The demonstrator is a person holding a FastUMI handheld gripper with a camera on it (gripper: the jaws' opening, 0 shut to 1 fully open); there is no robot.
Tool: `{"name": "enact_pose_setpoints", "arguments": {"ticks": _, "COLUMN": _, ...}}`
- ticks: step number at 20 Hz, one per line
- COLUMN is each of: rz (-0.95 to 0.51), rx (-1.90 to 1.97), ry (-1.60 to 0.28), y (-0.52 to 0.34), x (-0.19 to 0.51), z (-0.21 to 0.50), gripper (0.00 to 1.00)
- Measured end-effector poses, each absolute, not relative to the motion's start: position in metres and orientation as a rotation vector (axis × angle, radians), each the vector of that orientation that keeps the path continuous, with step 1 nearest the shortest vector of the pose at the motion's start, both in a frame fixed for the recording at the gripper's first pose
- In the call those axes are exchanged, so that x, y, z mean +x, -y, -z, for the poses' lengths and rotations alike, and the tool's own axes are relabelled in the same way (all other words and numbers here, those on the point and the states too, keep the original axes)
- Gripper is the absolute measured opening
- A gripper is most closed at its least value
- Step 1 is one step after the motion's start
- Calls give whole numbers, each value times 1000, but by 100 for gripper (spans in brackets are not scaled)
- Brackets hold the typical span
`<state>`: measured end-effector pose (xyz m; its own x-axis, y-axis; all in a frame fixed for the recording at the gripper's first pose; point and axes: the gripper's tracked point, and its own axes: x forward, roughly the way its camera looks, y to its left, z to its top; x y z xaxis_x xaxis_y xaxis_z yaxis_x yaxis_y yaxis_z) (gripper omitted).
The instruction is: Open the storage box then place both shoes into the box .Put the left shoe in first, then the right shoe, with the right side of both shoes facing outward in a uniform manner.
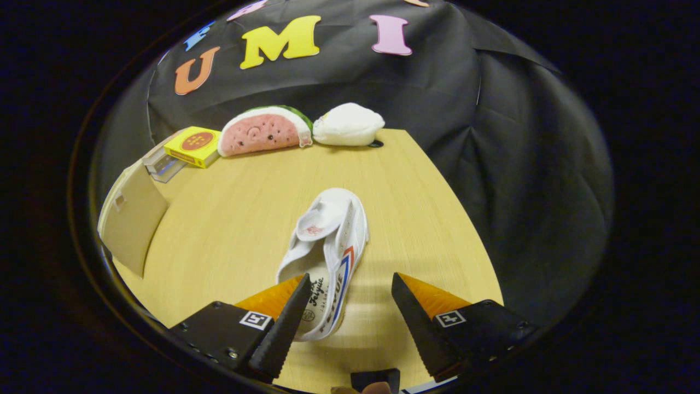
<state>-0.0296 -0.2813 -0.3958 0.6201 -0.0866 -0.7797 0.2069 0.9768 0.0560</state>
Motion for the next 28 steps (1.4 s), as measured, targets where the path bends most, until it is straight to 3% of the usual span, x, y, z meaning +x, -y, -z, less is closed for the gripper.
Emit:
{"name": "enact_pose_setpoints", "arguments": {"ticks": 4, "rz": 185, "rx": 212, "ry": -906, "y": 286, "x": -15, "z": 410, "gripper": 92}}
{"name": "enact_pose_setpoints", "arguments": {"ticks": 8, "rz": 191, "rx": 274, "ry": -916, "y": 283, "x": 4, "z": 421, "gripper": 72}}
{"name": "enact_pose_setpoints", "arguments": {"ticks": 18, "rz": 225, "rx": 347, "ry": -969, "y": 276, "x": 13, "z": 433, "gripper": 50}}
{"name": "enact_pose_setpoints", "arguments": {"ticks": 20, "rz": 258, "rx": 354, "ry": -984, "y": 285, "x": 13, "z": 426, "gripper": 36}}
{"name": "enact_pose_setpoints", "arguments": {"ticks": 21, "rz": 291, "rx": 334, "ry": -1010, "y": 291, "x": 12, "z": 426, "gripper": 17}}
{"name": "enact_pose_setpoints", "arguments": {"ticks": 23, "rz": 300, "rx": 331, "ry": -1039, "y": 291, "x": 7, "z": 421, "gripper": 1}}
{"name": "enact_pose_setpoints", "arguments": {"ticks": 28, "rz": 303, "rx": 475, "ry": -1084, "y": 260, "x": -5, "z": 398, "gripper": 0}}
